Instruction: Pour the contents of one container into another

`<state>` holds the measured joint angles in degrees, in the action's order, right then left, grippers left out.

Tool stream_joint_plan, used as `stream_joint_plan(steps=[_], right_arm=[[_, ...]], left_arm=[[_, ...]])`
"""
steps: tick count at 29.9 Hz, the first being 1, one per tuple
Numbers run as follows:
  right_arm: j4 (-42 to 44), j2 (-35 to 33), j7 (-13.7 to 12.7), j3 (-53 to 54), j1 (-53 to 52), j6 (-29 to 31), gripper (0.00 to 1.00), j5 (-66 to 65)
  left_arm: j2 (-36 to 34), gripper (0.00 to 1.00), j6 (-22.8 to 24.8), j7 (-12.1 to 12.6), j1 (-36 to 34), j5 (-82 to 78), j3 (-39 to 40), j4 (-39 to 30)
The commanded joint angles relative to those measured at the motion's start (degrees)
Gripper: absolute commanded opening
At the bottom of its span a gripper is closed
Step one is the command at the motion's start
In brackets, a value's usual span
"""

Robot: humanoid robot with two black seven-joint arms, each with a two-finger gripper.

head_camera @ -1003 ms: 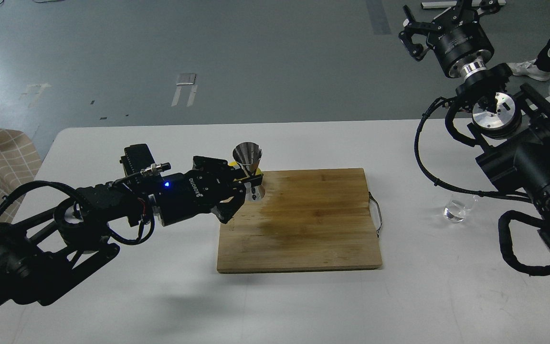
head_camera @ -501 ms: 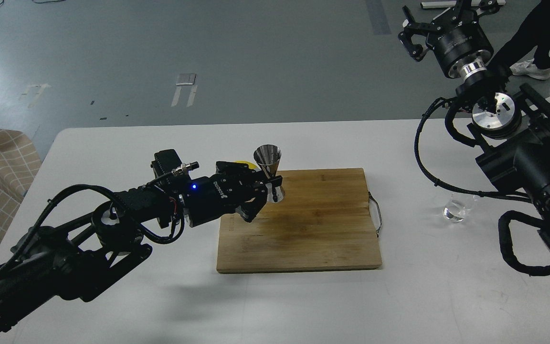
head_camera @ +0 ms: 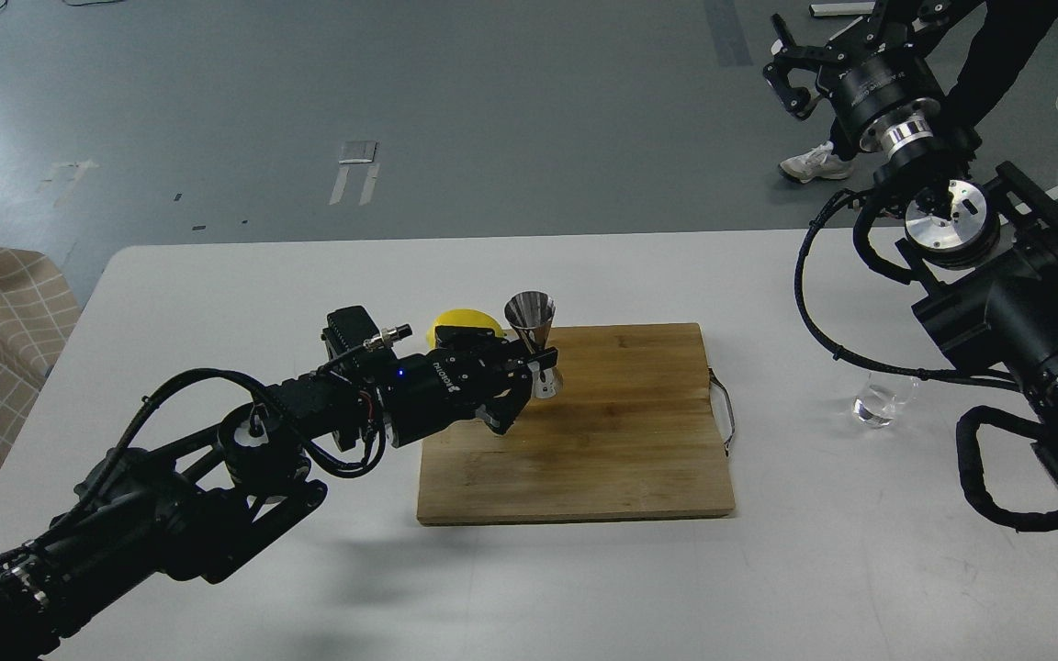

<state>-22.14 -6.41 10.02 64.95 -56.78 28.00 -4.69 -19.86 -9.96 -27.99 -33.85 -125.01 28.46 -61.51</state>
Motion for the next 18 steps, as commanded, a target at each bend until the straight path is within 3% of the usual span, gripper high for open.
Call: stream_joint_plan(steps=[1,18], right_arm=[[0.0,0.0,0.0,0.0,0.0,0.0,1.0,-0.1],[0.1,0.0,0.0,0.0,-0.1,0.0,1.0,-0.1]], left_arm=[[0.2,0.0,-0.9,0.0,0.1,0.0,-0.7,0.3],[1.6,0.0,-1.3,0.0,0.2,0.0,-1.2,1.9]])
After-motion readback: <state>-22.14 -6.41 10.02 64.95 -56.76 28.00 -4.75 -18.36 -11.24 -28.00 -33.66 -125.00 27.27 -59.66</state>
